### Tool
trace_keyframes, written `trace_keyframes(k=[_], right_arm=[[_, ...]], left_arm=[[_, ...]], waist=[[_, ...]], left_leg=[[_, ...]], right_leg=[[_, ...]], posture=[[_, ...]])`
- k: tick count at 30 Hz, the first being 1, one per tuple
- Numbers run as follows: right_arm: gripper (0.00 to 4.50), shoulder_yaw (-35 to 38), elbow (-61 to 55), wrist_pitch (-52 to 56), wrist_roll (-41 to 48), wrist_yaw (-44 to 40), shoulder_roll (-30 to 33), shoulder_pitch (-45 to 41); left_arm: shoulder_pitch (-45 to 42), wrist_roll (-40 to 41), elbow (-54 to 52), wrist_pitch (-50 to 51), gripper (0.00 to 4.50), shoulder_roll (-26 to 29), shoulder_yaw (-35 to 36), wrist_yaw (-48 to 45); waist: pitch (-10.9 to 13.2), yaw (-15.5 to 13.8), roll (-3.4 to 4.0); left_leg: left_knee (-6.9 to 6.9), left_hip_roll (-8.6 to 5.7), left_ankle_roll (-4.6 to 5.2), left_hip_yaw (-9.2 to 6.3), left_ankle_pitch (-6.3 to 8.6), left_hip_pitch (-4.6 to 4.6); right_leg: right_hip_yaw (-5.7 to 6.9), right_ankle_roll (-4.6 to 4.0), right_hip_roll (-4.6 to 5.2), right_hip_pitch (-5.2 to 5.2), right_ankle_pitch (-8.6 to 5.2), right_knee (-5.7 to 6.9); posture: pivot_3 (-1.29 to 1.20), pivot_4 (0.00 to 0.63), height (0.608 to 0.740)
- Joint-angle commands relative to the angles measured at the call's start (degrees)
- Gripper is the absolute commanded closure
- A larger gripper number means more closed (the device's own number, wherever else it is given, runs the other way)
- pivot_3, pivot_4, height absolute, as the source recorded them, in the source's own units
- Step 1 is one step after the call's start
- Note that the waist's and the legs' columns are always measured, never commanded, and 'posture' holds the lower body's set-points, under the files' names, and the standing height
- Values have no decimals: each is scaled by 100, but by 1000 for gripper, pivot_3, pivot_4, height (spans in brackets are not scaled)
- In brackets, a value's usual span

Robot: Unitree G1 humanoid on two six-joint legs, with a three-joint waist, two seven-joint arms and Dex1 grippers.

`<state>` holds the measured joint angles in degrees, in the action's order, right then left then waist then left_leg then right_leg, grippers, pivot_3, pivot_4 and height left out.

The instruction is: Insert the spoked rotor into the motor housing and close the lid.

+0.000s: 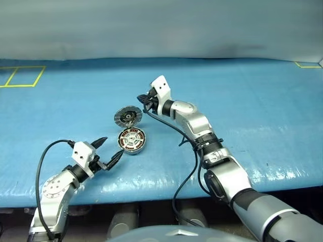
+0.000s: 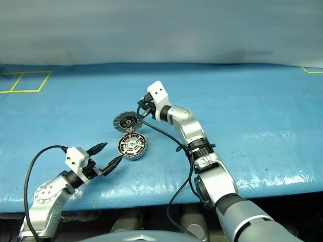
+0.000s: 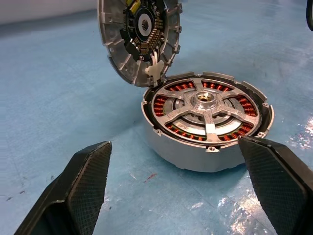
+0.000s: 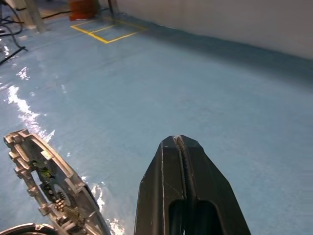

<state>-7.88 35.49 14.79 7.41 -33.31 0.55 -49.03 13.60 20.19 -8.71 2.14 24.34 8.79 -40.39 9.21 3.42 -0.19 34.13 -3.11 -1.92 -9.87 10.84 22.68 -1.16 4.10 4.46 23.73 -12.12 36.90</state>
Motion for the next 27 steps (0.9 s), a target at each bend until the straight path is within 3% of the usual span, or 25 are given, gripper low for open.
trace_keyframes(k=[1,6,10,13,20,24,27], right_arm=[[4466,189,-161,-257,59,92,-5,-62],[4466,240,-508,-282,-9,231,164,169],[4466,244,-1164,-104,9,300,319,530],[4500,280,-1872,162,25,406,488,972],[4500,-75,-3586,917,184,-12,1009,2212],[4500,-314,-4598,1164,443,-364,1277,2932],[4500,-458,-4998,1249,500,-486,1446,3252]], left_arm=[[133,494,-443,86,0,61,384,-72],[-106,971,-432,244,0,17,917,219],[-554,805,-183,451,0,58,1107,726],[-955,557,86,395,556,71,1081,959],[-2089,77,1040,400,2939,75,687,1140],[-3151,-266,2179,88,4287,52,535,1270],[-3918,-494,3078,-99,4442,35,382,1277]], waist=[[0,11,1],[2,12,3],[2,-6,3],[1,0,2],[0,-64,0],[1,-39,-2],[1,-35,-5]], left_leg=[[-2,1,0,0,0,0],[-6,3,0,1,0,-1],[3,3,-3,-2,-2,-1],[5,-2,-3,3,-2,-2],[8,-3,-3,1,-2,0],[16,1,-3,1,-3,-1],[26,0,-2,1,-3,-1]], right_leg=[[0,0,0,3,1,1],[0,-4,-1,3,-2,2],[2,-2,-4,-1,0,4],[-6,5,-2,-5,4,0],[-4,15,-2,-7,10,1],[-2,23,-5,-8,14,2],[-3,34,-5,-13,20,1]], posture=[[0,150,740],[0,150,740],[0,150,740],[0,150,740],[0,150,740],[0,150,740],[0,150,740]])
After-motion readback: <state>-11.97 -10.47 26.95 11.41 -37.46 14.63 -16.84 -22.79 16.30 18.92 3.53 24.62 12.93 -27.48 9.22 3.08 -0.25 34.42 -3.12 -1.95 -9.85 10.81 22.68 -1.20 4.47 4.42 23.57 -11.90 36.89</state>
